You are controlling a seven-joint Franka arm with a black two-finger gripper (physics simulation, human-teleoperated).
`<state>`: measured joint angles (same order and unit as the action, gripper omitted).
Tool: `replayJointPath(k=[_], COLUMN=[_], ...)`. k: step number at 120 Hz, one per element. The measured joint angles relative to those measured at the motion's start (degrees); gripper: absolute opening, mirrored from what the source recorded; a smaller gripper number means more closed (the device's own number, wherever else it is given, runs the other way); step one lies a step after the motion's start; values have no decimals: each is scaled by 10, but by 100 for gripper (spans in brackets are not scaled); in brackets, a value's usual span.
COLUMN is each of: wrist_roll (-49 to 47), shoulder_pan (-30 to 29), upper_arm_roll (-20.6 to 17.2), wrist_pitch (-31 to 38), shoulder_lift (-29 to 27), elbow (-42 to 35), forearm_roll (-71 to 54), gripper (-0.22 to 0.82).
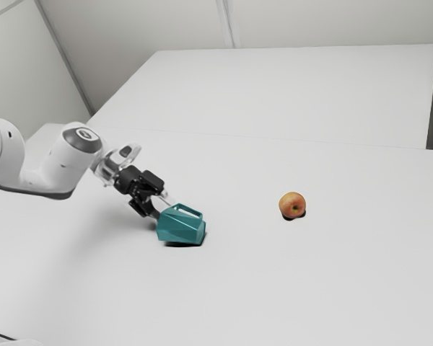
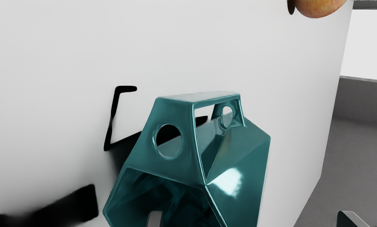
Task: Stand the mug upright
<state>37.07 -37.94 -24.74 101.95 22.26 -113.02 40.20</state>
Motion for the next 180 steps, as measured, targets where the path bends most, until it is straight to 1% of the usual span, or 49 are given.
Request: replayJointPath(k=[18, 35, 65, 81, 103, 119, 128, 143, 152, 162, 173, 180], wrist_roll=[32, 64, 117, 142, 169, 184, 191, 198, 191, 165, 124, 96], shoulder_pan=[-3, -4, -5, -4, -4, -4, -3, 2, 5, 8, 10, 17], upper_arm_roll=[0, -1, -4, -6, -6, -6, -7, -16, -40, -78, -109, -119], wrist_pitch=[5, 8, 9, 8, 7, 8, 9, 18, 41, 67, 87, 100], shoulder_lift=[3, 1, -6, -10, -10, -19, -28, -72, -110, -160, -192, -200], elbow=[-16, -35, -47, -47, -46, -44, -44, -45, -45, -44, -44, -44], forearm_roll=[31, 53, 69, 72, 74, 73, 71, 60, 16, -72, -171, -220], gripper=[58, 48, 23, 12, -6, -12, -14, -15, -16, -16, -16, -17])
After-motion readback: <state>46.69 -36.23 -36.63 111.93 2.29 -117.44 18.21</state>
